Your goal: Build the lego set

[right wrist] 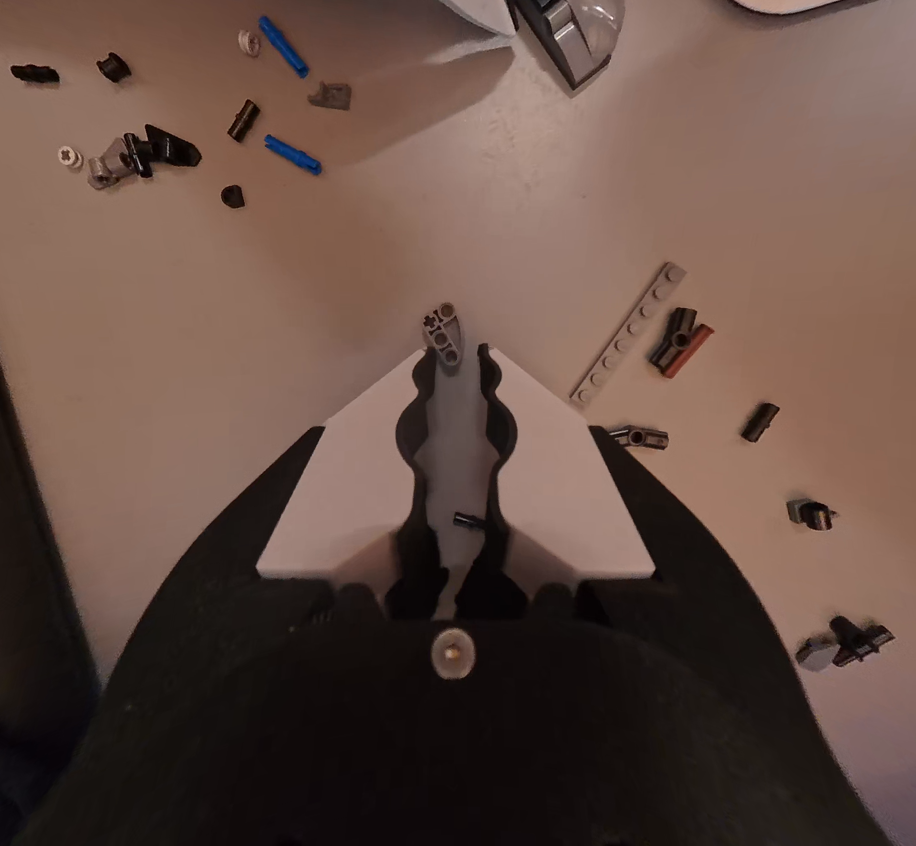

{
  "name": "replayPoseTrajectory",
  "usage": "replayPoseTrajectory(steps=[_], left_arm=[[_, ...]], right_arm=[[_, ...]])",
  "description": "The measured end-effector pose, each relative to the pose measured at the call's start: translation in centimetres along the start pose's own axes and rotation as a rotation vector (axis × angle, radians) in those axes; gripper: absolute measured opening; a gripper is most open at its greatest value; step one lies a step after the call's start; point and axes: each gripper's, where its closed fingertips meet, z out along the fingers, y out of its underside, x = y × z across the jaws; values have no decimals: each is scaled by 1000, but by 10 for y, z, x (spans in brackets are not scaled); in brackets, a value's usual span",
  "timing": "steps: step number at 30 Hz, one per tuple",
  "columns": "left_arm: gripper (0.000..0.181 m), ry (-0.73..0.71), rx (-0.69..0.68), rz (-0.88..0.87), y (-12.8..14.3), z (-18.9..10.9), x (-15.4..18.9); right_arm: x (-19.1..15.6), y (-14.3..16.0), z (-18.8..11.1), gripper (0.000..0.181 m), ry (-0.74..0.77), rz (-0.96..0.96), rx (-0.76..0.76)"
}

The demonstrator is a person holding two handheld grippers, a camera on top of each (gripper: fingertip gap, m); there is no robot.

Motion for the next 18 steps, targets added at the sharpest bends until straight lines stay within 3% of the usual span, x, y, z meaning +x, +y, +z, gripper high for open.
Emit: replayPoseTrajectory(steps=[18], left_arm=[[30,9,-2,1,0,0,2]], right_arm=[[-29,3,4,13,-118,-34,-57]])
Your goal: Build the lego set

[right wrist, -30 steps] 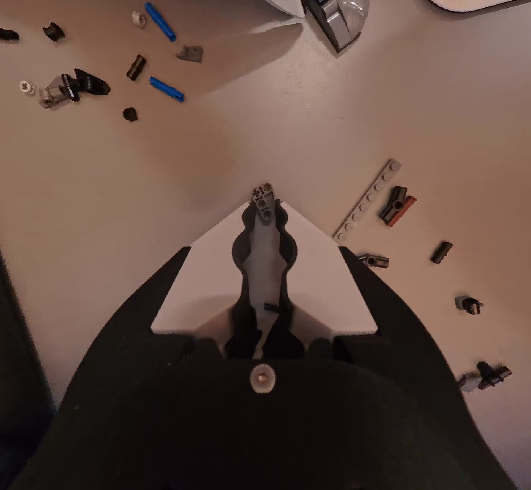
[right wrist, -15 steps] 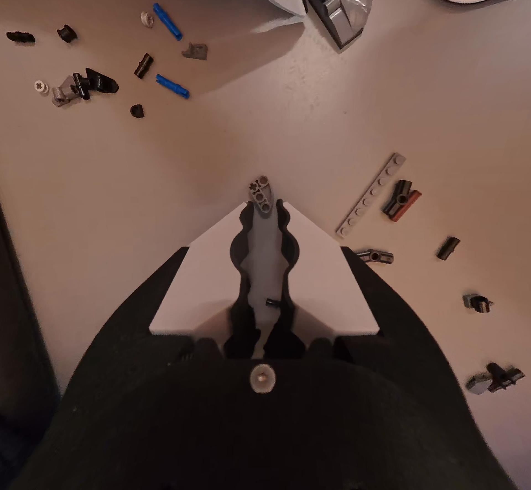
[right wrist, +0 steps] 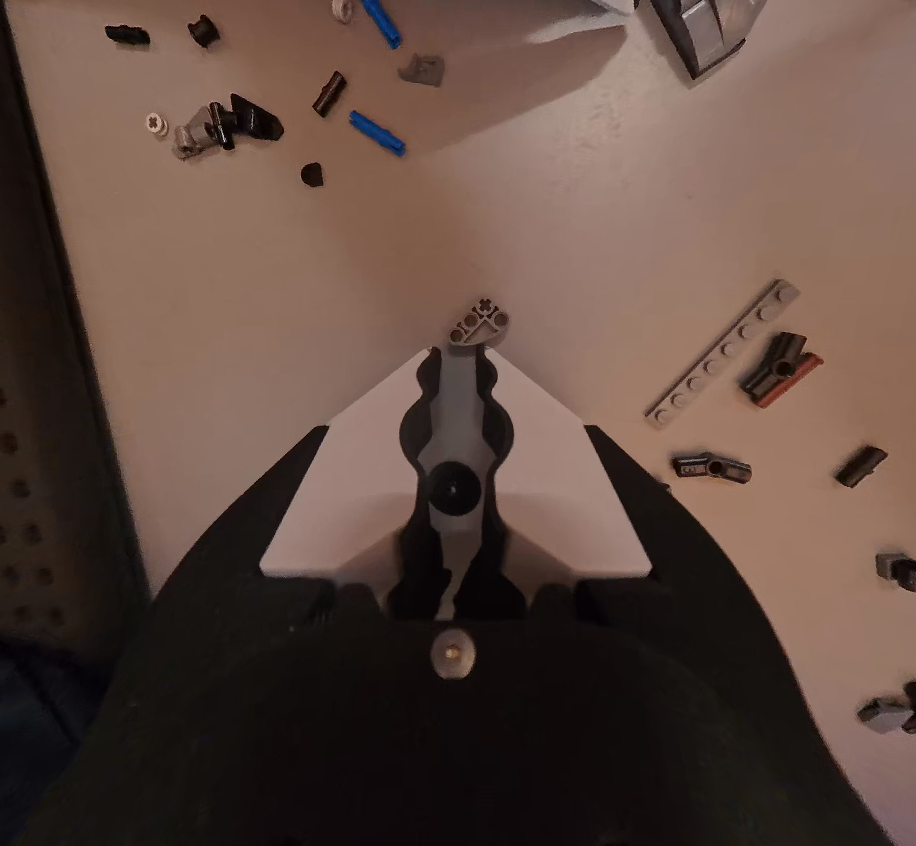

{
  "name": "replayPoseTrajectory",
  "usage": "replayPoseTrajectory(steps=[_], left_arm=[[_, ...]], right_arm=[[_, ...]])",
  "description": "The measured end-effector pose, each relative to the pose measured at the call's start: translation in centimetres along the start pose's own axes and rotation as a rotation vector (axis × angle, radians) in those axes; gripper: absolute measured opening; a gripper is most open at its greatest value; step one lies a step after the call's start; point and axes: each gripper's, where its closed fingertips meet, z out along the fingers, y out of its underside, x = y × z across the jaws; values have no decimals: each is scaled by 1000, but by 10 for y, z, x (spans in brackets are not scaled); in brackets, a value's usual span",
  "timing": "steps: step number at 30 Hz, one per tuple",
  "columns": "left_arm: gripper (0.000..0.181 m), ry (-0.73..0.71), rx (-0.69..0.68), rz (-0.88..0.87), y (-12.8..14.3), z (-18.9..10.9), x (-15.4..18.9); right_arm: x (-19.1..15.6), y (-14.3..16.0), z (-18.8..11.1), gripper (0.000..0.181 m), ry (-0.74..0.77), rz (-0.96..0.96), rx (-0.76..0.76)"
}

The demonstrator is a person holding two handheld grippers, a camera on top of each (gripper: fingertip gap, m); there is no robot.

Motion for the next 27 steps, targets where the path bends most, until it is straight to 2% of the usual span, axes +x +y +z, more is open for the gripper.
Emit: replayPoseTrajectory(steps=[6,11,14,17,21,27], left_arm=[[30,-1,-2,2,0,-1,-1],[30,-1,4,-5,-1,-2,-2],[30,6,-1,-3,0,-1,0],[30,7,-1,1,-1,-1,0],[30,9,-1,0,-1,-1,0],[30,11,-1,7,-1,0,2]], right_arm=[[6,-3,-4,14,32,6,23],[2,-31,-16,15,102,-88,121],[-11,-50,-5,16,98,-178,146],[-19,-59,16,20,110,-245,94],[-24,-71,29,19,106,-278,103],[-27,-72,39,14,80,-284,89]])
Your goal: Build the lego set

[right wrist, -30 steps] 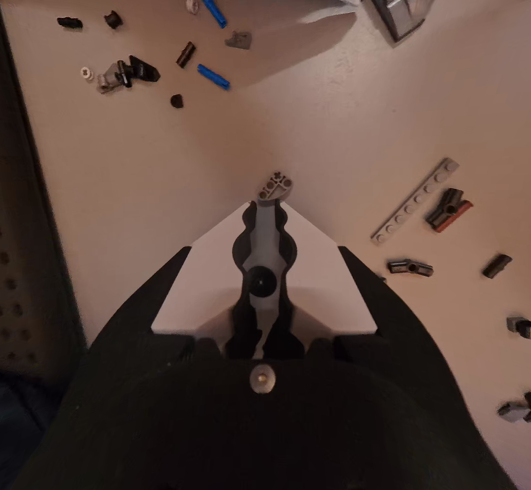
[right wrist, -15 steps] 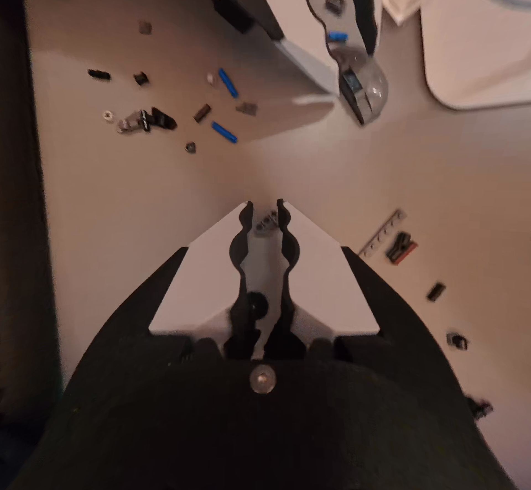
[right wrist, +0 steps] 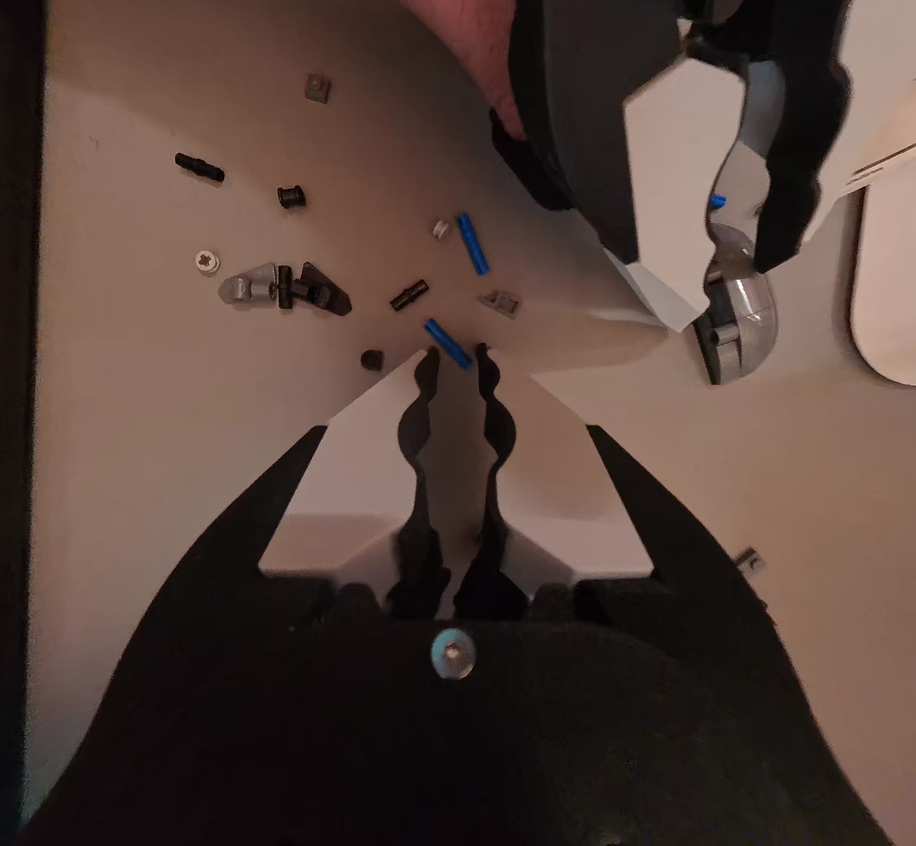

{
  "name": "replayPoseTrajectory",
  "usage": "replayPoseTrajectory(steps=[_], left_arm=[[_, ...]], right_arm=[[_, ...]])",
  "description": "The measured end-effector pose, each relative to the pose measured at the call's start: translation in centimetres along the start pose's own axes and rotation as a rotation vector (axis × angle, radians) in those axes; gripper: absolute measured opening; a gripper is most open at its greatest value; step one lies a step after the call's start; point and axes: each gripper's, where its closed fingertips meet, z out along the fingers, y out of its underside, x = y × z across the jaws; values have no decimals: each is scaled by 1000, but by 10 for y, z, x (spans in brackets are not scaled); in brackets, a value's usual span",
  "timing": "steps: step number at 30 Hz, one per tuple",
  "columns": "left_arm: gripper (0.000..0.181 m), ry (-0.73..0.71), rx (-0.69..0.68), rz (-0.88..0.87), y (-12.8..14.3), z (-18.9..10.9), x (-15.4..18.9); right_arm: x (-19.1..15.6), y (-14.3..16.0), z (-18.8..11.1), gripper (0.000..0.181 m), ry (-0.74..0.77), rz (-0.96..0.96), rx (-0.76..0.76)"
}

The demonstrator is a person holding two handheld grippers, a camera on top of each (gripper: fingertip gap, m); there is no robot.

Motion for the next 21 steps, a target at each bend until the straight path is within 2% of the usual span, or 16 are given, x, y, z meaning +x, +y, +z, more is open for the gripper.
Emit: replayPoseTrajectory(steps=[4,13,17,21], left_arm=[[30,1,0,-1,0,0,0],[36,7,19,-1,-3,-3,0],[44,24,82,-15,-13,-11,-1],[49,107,191,-43,-29,-22,8]], right_arm=[[-2,0,1,4,-15,5,4],[7,2,-9,4,29,19,19],[17,1,-22,4,85,34,61],[30,-1,-37,4,164,47,110]])
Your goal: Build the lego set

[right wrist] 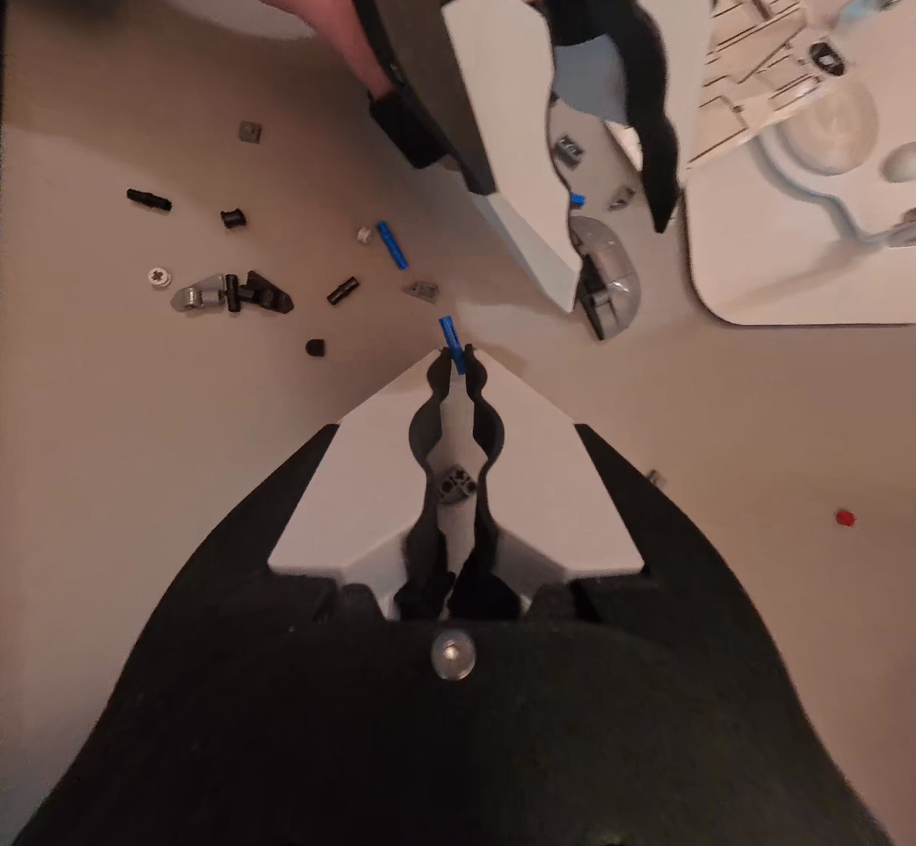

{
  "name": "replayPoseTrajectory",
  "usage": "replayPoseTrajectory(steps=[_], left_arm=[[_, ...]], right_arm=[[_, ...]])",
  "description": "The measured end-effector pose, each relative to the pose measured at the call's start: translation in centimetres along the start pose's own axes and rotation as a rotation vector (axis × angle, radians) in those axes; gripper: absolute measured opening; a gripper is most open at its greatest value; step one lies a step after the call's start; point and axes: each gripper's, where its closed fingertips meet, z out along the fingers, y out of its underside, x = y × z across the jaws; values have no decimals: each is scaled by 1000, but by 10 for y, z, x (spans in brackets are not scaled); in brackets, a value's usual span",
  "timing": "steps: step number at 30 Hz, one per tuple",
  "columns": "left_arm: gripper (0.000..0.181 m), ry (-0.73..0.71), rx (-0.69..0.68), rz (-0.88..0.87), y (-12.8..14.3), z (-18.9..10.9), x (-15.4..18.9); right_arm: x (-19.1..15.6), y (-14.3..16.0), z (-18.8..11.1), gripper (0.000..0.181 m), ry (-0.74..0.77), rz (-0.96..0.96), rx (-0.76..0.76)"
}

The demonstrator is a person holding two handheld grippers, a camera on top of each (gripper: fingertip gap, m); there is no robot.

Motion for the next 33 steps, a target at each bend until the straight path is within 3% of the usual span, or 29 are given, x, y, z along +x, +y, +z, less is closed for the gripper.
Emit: replayPoseTrajectory(steps=[10,17,33], left_arm=[[54,300,203,-132,-32,-19,34],[39,401,248,-152,-38,-26,46],[18,431,224,-127,-33,-23,55]], right_arm=[[26,-8,-19,3,139,24,85],[35,-13,-27,3,193,38,124],[37,-21,-33,4,230,19,160]])
